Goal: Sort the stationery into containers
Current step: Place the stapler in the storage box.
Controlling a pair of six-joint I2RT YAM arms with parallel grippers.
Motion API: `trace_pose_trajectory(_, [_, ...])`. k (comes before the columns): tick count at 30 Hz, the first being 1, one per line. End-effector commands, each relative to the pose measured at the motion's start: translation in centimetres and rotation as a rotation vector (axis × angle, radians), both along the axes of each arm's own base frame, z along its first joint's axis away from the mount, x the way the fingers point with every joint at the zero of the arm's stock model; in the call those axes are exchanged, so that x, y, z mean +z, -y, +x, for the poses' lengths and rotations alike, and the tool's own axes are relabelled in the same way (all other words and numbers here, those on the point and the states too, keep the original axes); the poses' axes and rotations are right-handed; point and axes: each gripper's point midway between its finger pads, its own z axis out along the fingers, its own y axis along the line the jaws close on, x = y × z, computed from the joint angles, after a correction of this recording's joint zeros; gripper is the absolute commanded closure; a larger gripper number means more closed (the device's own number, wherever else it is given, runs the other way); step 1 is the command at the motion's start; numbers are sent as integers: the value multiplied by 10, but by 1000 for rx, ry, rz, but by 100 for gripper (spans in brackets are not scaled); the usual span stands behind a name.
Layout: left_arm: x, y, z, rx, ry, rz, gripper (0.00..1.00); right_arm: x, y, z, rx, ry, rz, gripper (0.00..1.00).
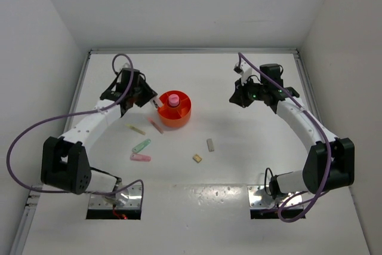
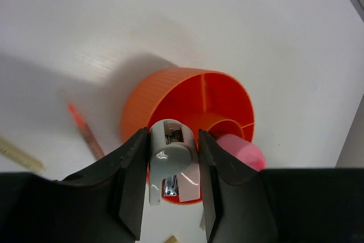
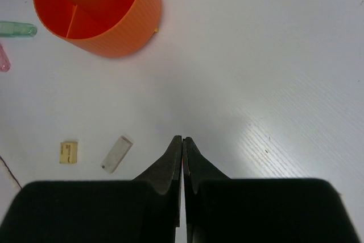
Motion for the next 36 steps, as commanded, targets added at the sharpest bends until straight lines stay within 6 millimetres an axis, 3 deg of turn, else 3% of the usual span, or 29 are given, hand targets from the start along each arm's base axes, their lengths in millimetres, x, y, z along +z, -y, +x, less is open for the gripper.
trace_pose_trajectory(1, [48, 21, 33, -127, 190, 87, 100, 11, -3, 2, 28, 45, 21, 100])
trace_pose_trajectory(5, [65, 14, 51, -86, 245, 200, 100, 11, -3, 2, 28, 45, 21, 100])
trace_pose_trajectory(6, [60, 21, 50, -96, 240, 230, 100, 11, -4, 1, 40, 50, 22, 100])
trace_pose_trajectory(12, [66, 9, 54, 20, 295, 456, 100, 7, -5, -1, 47, 31, 26, 100])
trace_pose_trajectory(16, [75, 17, 54, 29, 424, 511, 100, 5, -6, -1, 59, 27, 26, 100])
trace_pose_trajectory(26, [51, 13, 55, 43, 396, 540, 100, 5, -8, -2, 65, 26, 32, 100])
trace_pose_trajectory(36, [31, 25, 60, 9, 368, 502, 100, 4, -7, -4, 65, 17, 31, 100])
